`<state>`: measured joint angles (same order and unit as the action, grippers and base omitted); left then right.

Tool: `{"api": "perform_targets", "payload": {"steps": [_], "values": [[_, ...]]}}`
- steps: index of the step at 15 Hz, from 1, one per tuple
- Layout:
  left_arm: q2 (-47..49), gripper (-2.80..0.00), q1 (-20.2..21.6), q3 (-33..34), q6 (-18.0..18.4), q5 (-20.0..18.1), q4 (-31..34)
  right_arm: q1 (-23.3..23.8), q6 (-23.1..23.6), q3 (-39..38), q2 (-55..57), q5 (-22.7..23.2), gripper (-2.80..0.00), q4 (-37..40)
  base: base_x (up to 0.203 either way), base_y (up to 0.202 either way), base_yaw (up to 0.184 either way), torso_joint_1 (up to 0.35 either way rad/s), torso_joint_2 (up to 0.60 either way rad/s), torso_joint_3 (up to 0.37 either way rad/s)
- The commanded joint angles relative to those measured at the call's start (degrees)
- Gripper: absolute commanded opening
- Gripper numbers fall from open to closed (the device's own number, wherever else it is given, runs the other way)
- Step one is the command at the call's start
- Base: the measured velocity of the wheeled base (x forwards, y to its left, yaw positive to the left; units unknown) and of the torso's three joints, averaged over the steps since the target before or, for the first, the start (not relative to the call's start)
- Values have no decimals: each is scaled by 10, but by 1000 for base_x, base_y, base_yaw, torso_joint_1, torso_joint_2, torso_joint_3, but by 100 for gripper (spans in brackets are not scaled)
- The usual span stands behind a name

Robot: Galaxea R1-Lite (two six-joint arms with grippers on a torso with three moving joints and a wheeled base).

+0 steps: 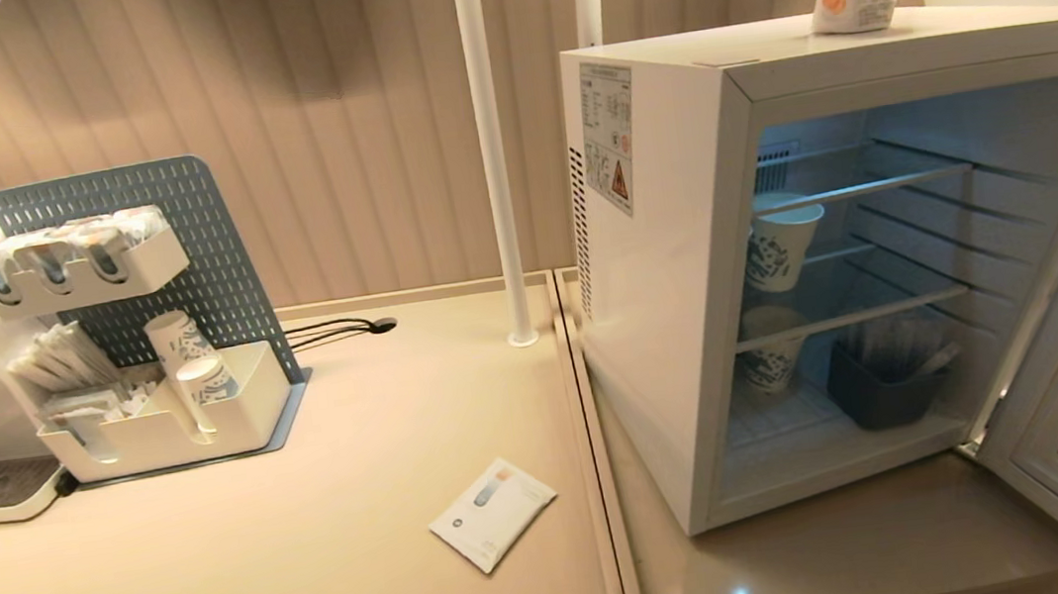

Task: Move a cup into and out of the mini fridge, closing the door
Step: Close the freezer door

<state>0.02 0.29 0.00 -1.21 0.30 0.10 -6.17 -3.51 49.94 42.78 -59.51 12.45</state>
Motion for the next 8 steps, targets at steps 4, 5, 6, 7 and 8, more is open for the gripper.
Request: {"api": "perform_targets", "payload": {"steps": [4,5,6,7,8], "values": [[0,-280,1,1,0,0,0,-9,-2,-56,-164,264,-280,-7,0,0,0,0,0,0],[0,-280,1,1,1,0,0,-14,-2,-72,-218,393,-280,-4,0,0,0,0,0,0],[0,-280,1,1,1,0,0,-17,-3,-85,-250,487,-280,-1,0,0,0,0,0,0],[0,-280,1,1,1,0,0,-19,-3,-100,-264,533,-280,0,0,0,0,0,0,0],[0,-280,1,1,1,0,0,-22,-2,-125,-265,539,-280,-1,0,0,0,0,0,0]]}}
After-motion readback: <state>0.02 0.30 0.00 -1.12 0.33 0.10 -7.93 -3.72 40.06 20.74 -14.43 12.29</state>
